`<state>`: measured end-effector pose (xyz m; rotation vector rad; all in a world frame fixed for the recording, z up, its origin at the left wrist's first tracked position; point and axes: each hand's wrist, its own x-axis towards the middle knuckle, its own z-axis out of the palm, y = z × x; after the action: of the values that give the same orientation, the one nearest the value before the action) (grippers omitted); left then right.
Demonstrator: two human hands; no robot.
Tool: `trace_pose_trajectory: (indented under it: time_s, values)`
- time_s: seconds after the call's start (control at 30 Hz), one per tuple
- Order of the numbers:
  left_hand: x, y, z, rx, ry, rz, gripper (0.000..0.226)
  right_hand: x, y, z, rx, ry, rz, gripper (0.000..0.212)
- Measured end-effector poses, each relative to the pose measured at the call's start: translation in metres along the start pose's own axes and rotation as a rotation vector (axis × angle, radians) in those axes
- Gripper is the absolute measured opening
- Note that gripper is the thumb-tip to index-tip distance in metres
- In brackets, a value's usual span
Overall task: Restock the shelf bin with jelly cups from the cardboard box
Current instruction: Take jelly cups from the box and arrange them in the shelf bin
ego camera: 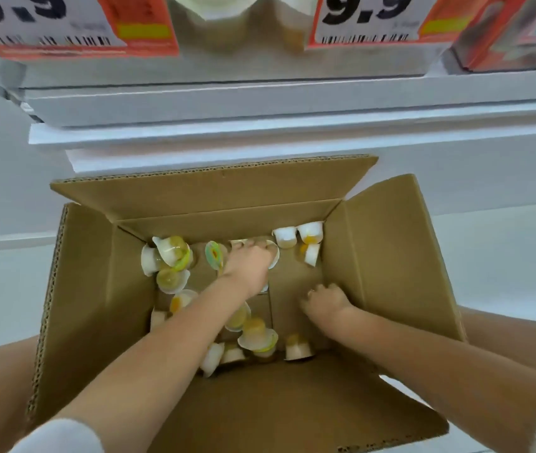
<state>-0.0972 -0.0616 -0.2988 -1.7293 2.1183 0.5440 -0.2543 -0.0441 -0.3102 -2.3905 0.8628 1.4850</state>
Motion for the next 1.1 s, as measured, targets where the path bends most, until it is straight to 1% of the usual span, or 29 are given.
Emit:
trace_pose_trajectory:
  time_s: [0.07, 0.13, 0.2, 0.27, 0.3, 0.33, 0.37, 0.4, 0.43, 0.47, 0.5, 0.53, 0.57, 0.6, 0.67, 0.7, 0.8, 0.87, 0.9, 0.93, 1.0, 1.03, 1.1]
  values:
    - [0.022, 0.013, 0.007, 0.001, 0.015, 0.072, 0.044, 0.011, -0.004, 0.009, -0.011, -0.015, 0.000, 0.056]
    - [0.042, 0.028, 0.014, 0.029, 0.026, 0.176, 0.055, 0.018, -0.008, 0.016, -0.028, -0.033, 0.004, 0.059]
    - [0.056, 0.041, 0.021, 0.065, 0.046, 0.232, 0.063, 0.021, -0.008, 0.019, -0.027, -0.033, -0.001, 0.063]
    - [0.065, 0.049, 0.029, 0.086, 0.078, 0.234, 0.062, 0.019, -0.005, 0.016, 0.065, -0.016, 0.007, 0.064]
    - [0.067, 0.052, 0.035, 0.082, 0.086, 0.231, 0.062, 0.016, -0.003, 0.014, 0.170, 0.005, 0.024, 0.063]
    - [0.067, 0.054, 0.042, 0.060, 0.083, 0.227, 0.063, 0.011, -0.002, 0.011, 0.334, 0.042, 0.061, 0.061]
    - [0.066, 0.055, 0.049, 0.019, 0.072, 0.214, 0.065, 0.005, -0.002, 0.008, 0.562, 0.081, 0.124, 0.058]
    - [0.064, 0.056, 0.053, -0.035, 0.054, 0.196, 0.066, -0.004, -0.002, 0.003, 0.869, 0.096, 0.204, 0.052]
    - [0.064, 0.057, 0.056, -0.092, 0.041, 0.180, 0.066, -0.015, -0.001, -0.004, 1.245, 0.075, 0.295, 0.045]
    - [0.065, 0.059, 0.057, -0.154, 0.038, 0.174, 0.067, -0.026, -0.001, -0.011, 1.656, 0.005, 0.380, 0.036]
    - [0.068, 0.061, 0.059, -0.222, 0.042, 0.176, 0.067, -0.035, 0.001, -0.016, 2.051, -0.118, 0.435, 0.026]
    - [0.070, 0.063, 0.059, -0.300, 0.047, 0.172, 0.066, -0.045, 0.005, -0.019, 2.389, -0.231, 0.460, 0.019]
    - [0.072, 0.065, 0.058, -0.377, 0.052, 0.160, 0.063, -0.052, 0.009, -0.018, 2.638, -0.274, 0.442, 0.018]
    - [0.073, 0.065, 0.055, -0.438, 0.056, 0.142, 0.059, -0.059, 0.013, -0.016, 2.794, -0.262, 0.412, 0.020]
    - [0.072, 0.064, 0.049, -0.496, 0.050, 0.121, 0.054, -0.069, 0.019, -0.013, 2.949, -0.213, 0.354, 0.026]
    - [0.071, 0.062, 0.046, -0.505, 0.050, 0.120, 0.055, -0.071, 0.021, -0.011, 2.977, -0.205, 0.347, 0.029]
    - [0.060, 0.052, 0.039, -0.549, 0.038, 0.109, 0.058, -0.076, 0.020, -0.012, 2.955, -0.185, 0.288, 0.031]
    - [0.048, 0.039, 0.035, -0.672, 0.034, 0.089, 0.058, -0.078, 0.018, -0.013, 2.913, -0.128, 0.263, 0.028]
    - [0.041, 0.031, 0.031, -0.741, 0.029, 0.072, 0.058, -0.078, 0.017, -0.012, 2.844, -0.076, 0.284, 0.026]
    - [0.033, 0.022, 0.027, -0.803, 0.023, 0.052, 0.058, -0.074, 0.015, -0.010, 2.703, -0.016, 0.336, 0.023]
    - [0.015, 0.005, 0.015, -0.915, -0.018, -0.020, 0.055, -0.064, 0.010, -0.005, 2.262, 0.085, 0.448, 0.026]
    - [0.005, -0.004, 0.008, -0.975, -0.037, -0.061, 0.053, -0.057, 0.008, -0.003, 2.040, 0.123, 0.466, 0.031]
    - [-0.019, -0.021, -0.007, -1.123, -0.081, -0.142, 0.048, -0.041, 0.002, -0.004, 1.662, 0.149, 0.438, 0.039]
